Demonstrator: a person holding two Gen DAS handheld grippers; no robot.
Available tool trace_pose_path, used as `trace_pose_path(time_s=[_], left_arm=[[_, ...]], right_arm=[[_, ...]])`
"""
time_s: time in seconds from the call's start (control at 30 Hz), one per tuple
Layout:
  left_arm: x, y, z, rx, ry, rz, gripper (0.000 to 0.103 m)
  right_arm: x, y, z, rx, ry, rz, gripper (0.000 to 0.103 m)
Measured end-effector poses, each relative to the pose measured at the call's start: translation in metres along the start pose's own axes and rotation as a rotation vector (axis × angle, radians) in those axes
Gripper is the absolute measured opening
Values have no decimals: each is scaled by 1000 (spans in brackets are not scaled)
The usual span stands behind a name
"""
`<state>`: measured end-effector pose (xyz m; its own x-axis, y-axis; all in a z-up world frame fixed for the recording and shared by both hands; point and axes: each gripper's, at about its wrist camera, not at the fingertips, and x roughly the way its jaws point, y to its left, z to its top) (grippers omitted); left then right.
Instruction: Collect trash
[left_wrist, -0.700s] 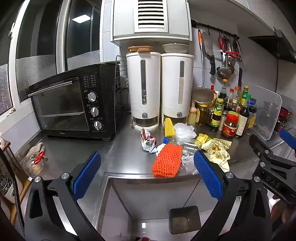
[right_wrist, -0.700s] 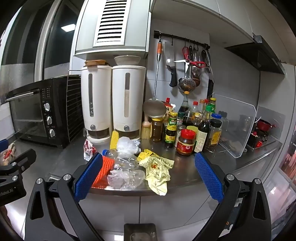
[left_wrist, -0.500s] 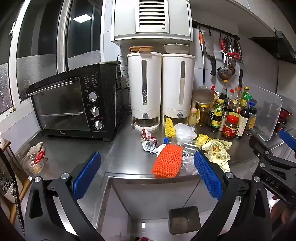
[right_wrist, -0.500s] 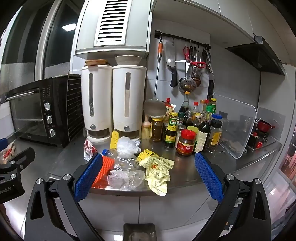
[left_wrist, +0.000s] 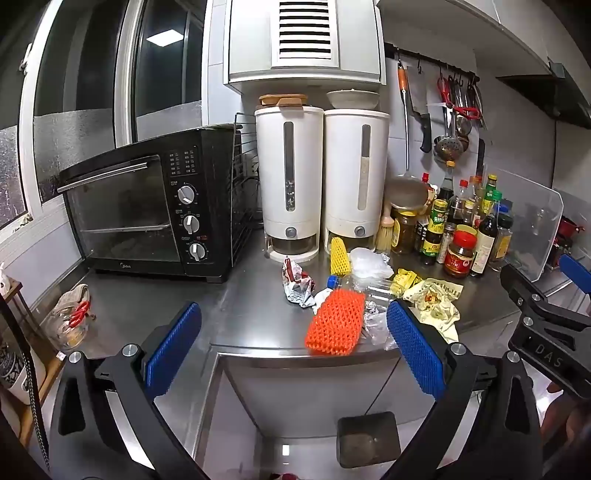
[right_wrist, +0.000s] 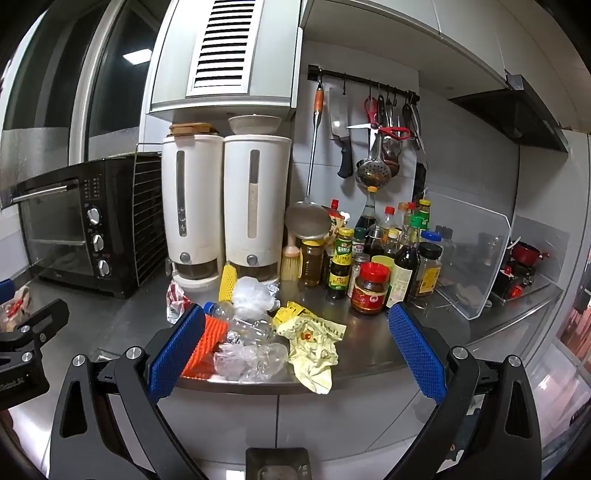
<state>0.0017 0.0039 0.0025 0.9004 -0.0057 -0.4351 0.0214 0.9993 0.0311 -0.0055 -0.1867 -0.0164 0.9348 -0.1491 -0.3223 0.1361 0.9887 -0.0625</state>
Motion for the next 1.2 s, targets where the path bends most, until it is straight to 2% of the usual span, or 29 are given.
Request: trace_pose_path(time_s=[1.2], left_arm=[[-6,6,0,-11,-15,9,95]], right_arm=[[0,5,-2,-4,-2,9,100]])
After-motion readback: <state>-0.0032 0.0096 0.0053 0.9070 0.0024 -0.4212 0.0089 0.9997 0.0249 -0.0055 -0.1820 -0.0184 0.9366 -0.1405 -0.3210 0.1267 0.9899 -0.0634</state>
